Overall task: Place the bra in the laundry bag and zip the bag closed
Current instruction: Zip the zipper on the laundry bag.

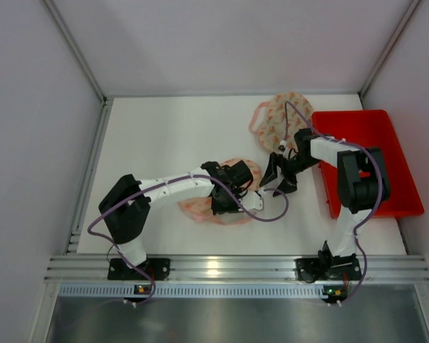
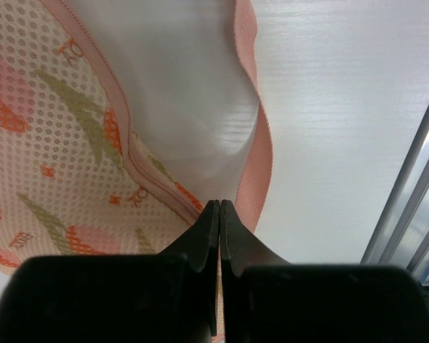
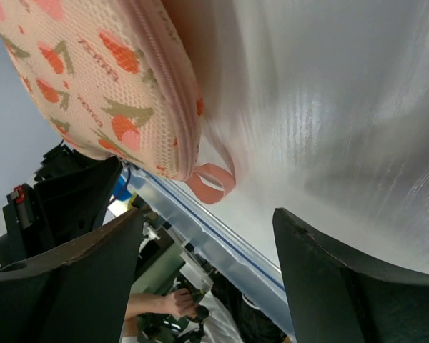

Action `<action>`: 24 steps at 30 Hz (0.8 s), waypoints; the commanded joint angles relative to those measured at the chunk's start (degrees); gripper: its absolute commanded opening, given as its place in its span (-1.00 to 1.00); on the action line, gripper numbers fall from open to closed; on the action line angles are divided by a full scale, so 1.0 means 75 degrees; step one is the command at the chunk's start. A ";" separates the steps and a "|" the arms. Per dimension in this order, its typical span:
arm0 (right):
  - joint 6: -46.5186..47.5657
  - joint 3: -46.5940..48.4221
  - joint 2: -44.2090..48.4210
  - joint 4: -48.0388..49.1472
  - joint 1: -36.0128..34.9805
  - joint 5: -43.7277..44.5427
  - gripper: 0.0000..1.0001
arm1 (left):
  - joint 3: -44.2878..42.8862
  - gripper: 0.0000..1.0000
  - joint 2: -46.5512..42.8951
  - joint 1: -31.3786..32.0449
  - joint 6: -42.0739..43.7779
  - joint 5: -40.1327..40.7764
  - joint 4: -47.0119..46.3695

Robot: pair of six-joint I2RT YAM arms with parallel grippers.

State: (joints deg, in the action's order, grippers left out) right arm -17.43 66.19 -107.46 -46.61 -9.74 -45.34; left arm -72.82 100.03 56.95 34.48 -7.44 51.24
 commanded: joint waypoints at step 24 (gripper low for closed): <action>-0.1672 0.5286 -0.3007 0.2394 -0.1620 -0.1360 0.38 | -0.0192 -1.00 0.0244 0.0025 -0.1303 -0.1105 -0.0387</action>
State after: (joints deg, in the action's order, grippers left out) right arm -28.12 106.21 -134.06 -30.48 -20.05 -52.62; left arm -70.65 100.03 58.33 29.87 -13.39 50.76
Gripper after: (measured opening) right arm 0.674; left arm 0.012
